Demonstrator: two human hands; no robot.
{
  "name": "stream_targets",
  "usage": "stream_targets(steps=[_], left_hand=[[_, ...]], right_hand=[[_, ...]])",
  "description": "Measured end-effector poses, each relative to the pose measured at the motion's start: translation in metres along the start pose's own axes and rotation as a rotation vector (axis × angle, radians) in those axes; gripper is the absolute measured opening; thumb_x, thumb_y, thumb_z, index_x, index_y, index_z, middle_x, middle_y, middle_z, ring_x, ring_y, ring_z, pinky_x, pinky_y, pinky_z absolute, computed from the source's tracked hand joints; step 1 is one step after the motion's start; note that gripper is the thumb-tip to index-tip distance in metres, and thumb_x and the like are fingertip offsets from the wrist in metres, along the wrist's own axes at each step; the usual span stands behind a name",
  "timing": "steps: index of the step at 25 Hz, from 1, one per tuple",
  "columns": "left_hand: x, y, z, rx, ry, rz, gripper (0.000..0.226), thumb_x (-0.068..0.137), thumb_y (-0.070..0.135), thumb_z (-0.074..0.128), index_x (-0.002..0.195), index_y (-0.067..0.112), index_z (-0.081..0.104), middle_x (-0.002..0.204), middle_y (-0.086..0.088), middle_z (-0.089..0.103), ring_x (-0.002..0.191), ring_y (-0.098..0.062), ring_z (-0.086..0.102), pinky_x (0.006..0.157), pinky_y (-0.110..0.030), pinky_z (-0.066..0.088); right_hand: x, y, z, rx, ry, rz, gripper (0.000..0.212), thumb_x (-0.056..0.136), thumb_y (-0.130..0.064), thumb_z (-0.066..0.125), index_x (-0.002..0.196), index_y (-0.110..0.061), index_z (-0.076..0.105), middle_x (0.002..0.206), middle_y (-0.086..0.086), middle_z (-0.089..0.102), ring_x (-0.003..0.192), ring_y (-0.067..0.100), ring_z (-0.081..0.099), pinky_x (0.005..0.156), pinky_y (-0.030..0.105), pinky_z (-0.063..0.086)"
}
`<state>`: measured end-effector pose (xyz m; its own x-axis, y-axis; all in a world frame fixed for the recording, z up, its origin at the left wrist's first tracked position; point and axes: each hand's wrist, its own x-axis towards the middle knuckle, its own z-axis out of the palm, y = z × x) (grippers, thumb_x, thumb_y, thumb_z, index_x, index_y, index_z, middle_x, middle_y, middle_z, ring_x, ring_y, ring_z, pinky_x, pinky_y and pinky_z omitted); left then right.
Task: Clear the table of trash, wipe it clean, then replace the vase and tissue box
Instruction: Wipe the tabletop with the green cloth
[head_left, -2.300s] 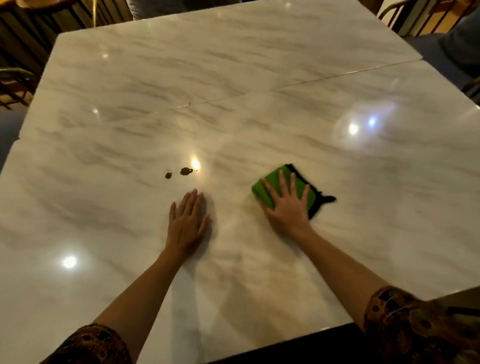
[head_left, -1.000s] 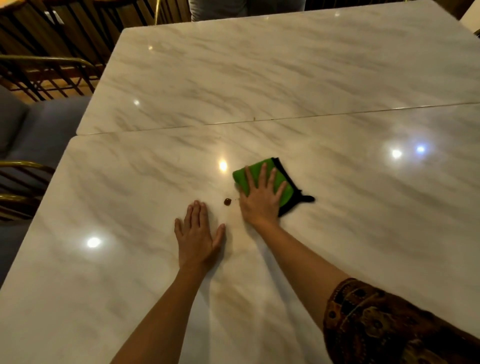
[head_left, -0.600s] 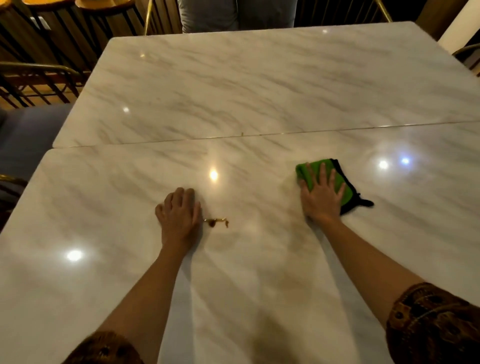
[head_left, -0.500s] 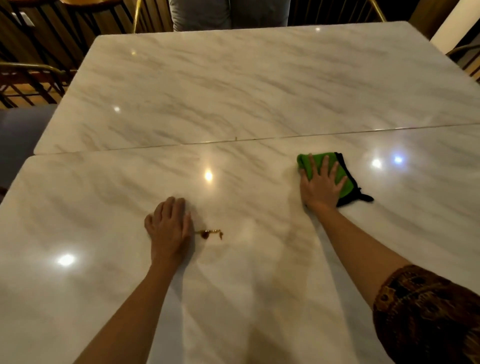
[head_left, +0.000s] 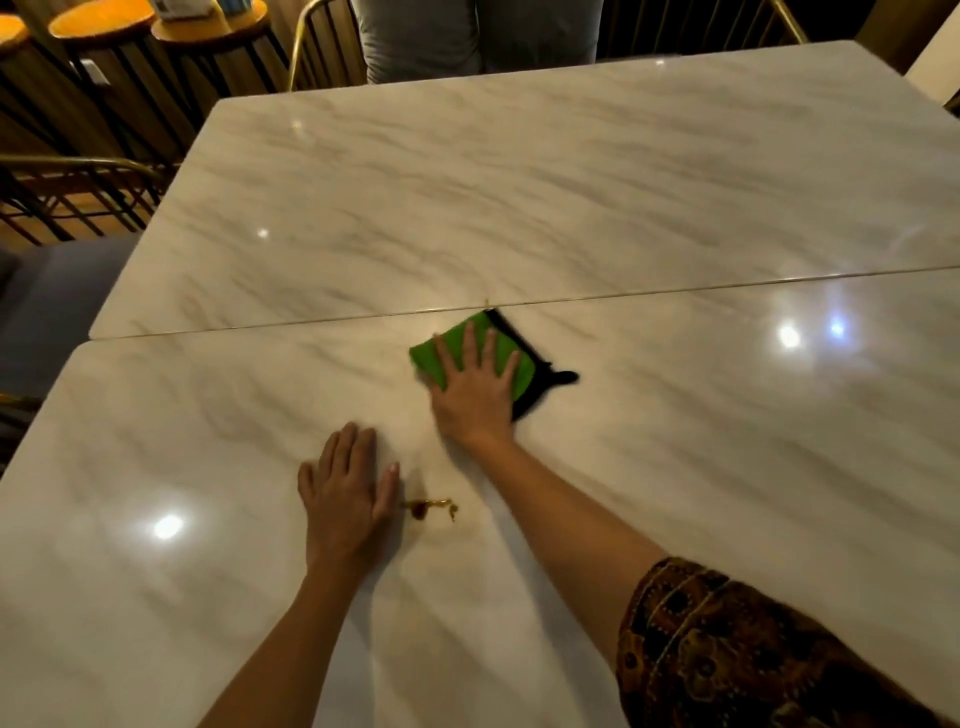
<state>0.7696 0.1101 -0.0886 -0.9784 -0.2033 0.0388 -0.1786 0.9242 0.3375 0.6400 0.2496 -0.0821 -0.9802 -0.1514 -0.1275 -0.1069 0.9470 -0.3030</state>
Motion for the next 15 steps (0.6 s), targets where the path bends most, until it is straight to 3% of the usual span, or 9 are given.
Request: stream_targets(steps=[2, 4, 8, 10, 12, 15], left_hand=[[-0.002, 0.002, -0.001, -0.025, 0.017, -0.016, 0.067, 0.088, 0.056, 0.018, 0.144, 0.023, 0.033, 0.154, 0.0, 0.028, 0.144, -0.017, 0.019, 0.117, -0.047, 0.013], [-0.003, 0.002, -0.003, -0.033, 0.019, -0.004, 0.068, 0.087, 0.056, 0.017, 0.145, 0.023, 0.034, 0.154, 0.0, 0.029, 0.144, -0.017, 0.02, 0.116, -0.045, 0.012], [-0.004, -0.002, -0.002, -0.018, 0.006, 0.009, 0.067, 0.088, 0.055, 0.018, 0.146, 0.023, 0.031, 0.155, 0.0, 0.028, 0.144, -0.018, 0.02, 0.116, -0.045, 0.012], [-0.004, 0.0, -0.001, -0.005, 0.018, 0.0, 0.066, 0.089, 0.055, 0.02, 0.145, 0.023, 0.033, 0.154, 0.0, 0.03, 0.144, -0.018, 0.021, 0.115, -0.045, 0.013], [-0.002, 0.001, -0.001, 0.014, 0.027, -0.003, 0.067, 0.088, 0.057, 0.021, 0.144, 0.023, 0.035, 0.153, -0.001, 0.031, 0.143, -0.019, 0.022, 0.114, -0.046, 0.015], [-0.002, 0.001, 0.0, 0.005, 0.01, 0.011, 0.068, 0.088, 0.06, 0.021, 0.144, 0.023, 0.033, 0.154, -0.001, 0.029, 0.144, -0.019, 0.021, 0.115, -0.045, 0.014]], right_hand=[[-0.033, -0.016, 0.009, -0.02, -0.059, -0.173, 0.056, 0.098, -0.054, 0.021, 0.15, -0.039, 0.006, 0.16, 0.006, -0.008, 0.146, 0.034, -0.011, 0.112, 0.061, -0.01], [-0.047, 0.004, 0.008, -0.016, -0.049, -0.231, 0.054, 0.097, -0.055, 0.025, 0.149, -0.044, 0.012, 0.16, 0.001, -0.005, 0.146, 0.032, -0.01, 0.111, 0.058, -0.014], [-0.016, 0.121, -0.026, 0.021, 0.095, 0.092, 0.053, 0.098, -0.046, 0.035, 0.148, -0.041, 0.018, 0.161, -0.003, 0.001, 0.147, 0.03, -0.007, 0.113, 0.061, -0.007], [0.001, 0.176, -0.048, 0.014, 0.131, 0.267, 0.055, 0.098, -0.051, 0.028, 0.149, -0.04, 0.011, 0.161, -0.001, 0.001, 0.147, 0.03, -0.006, 0.114, 0.061, -0.004], [0.018, 0.19, -0.056, -0.017, 0.132, 0.409, 0.057, 0.097, -0.058, 0.017, 0.15, -0.04, 0.004, 0.161, 0.001, -0.002, 0.147, 0.031, -0.006, 0.114, 0.061, -0.003], [0.048, 0.147, -0.045, -0.053, 0.142, 0.526, 0.058, 0.098, -0.055, 0.013, 0.152, -0.034, 0.003, 0.16, 0.011, -0.002, 0.146, 0.037, -0.005, 0.112, 0.064, -0.001]])
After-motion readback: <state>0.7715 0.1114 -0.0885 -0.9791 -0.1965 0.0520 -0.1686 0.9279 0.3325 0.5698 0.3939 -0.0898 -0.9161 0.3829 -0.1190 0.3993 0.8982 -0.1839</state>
